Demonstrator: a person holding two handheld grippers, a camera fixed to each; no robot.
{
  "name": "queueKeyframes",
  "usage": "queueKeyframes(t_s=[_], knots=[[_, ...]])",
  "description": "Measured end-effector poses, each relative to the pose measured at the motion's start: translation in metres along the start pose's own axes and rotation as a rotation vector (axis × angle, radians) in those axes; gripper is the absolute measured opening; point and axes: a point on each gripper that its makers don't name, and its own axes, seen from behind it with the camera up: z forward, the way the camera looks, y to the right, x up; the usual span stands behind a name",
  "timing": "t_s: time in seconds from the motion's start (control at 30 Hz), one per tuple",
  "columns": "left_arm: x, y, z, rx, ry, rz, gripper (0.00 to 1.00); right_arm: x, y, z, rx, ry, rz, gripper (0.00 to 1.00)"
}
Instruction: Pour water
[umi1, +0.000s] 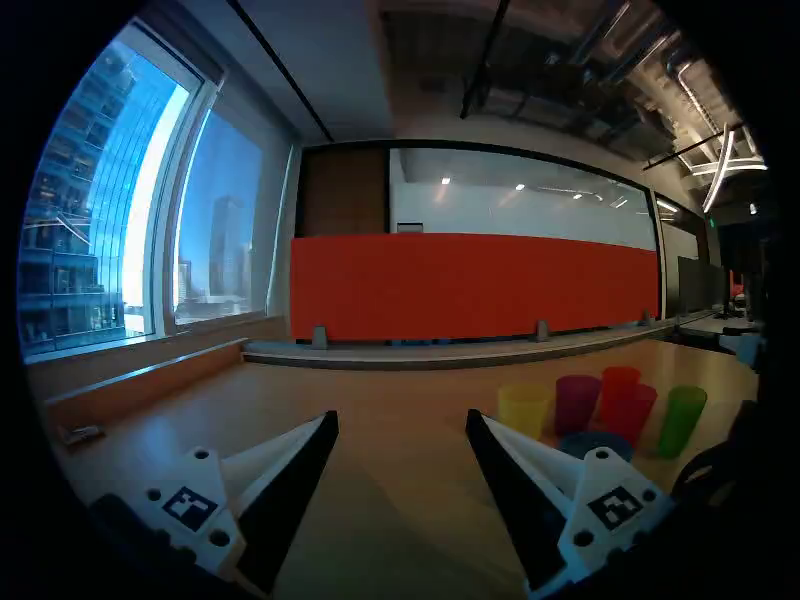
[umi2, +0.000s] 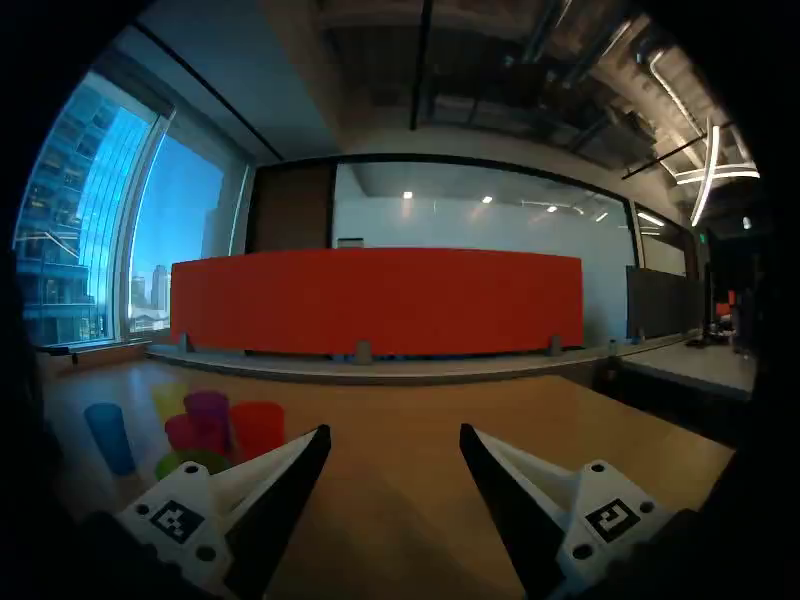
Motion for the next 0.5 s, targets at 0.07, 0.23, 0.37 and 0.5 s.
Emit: queueKeyframes(t_s=[0.07, 0.23, 0.37, 0.5], knots=[[0.0, 0.0, 0.0001, 0.0, 0.0, 0.0, 0.95, 0.0002, -0.0004, 0.0004, 0.002, -0.001, 0.0, 1.0], [0.0002, -0.0002, 0.0001, 0.0, 0.0, 0.0, 0.95, -0.0002, -0.0004, 0.0009, 0.002, -0.001, -0.001, 1.0], [0.0, -0.0001, -0.0001, 0.0, 0.0, 0.0, 0.95, -0.0007, -0.0004, 0.0009, 0.002, -0.002, -0.001, 1.0], [-0.0001, -0.0003, 0.0, 0.0, 0.0, 0.0, 0.95, -0.0008, -0.0002, 0.0012, 0.001, -0.002, 0.0, 1.0]])
